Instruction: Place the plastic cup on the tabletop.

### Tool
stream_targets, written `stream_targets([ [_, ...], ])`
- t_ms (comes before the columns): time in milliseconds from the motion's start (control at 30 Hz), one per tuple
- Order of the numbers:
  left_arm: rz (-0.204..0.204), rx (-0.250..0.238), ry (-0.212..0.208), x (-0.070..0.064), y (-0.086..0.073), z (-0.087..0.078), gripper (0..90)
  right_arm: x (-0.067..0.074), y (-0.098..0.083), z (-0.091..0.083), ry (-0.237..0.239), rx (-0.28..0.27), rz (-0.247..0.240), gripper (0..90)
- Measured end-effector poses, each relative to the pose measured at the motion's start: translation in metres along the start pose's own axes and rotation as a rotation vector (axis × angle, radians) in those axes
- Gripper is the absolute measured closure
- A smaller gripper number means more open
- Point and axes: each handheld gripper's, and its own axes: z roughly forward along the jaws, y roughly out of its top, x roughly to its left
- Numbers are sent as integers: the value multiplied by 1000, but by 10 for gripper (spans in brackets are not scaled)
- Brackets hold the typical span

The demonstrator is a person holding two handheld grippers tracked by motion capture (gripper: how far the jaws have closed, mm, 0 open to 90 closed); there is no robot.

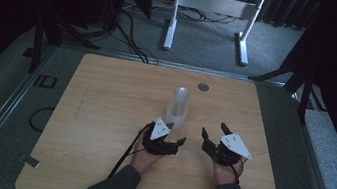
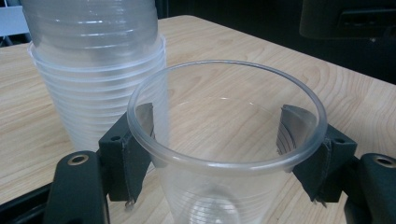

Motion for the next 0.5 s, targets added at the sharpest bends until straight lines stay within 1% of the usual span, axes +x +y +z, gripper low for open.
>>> stream_targets([
  [167, -3, 9, -5, 0, -1, -1, 276, 0, 0, 0, 0, 0, 1, 295],
  [200, -3, 9, -5, 0, -1, -1, 267, 0, 0, 0, 0, 0, 1, 295],
  [300, -21, 30, -13, 1, -2, 0, 211, 0, 0, 0, 0, 1, -1, 295],
  [333, -17, 38, -12, 1, -3, 0, 197, 0, 0, 0, 1, 1, -1, 295],
  [400, -17, 46, -24, 1, -3, 0, 187, 0, 0, 0, 1, 1, 0, 295],
  [500, -20, 60, -31, 1, -4, 0, 164, 0, 0, 0, 1, 2, -1, 295],
])
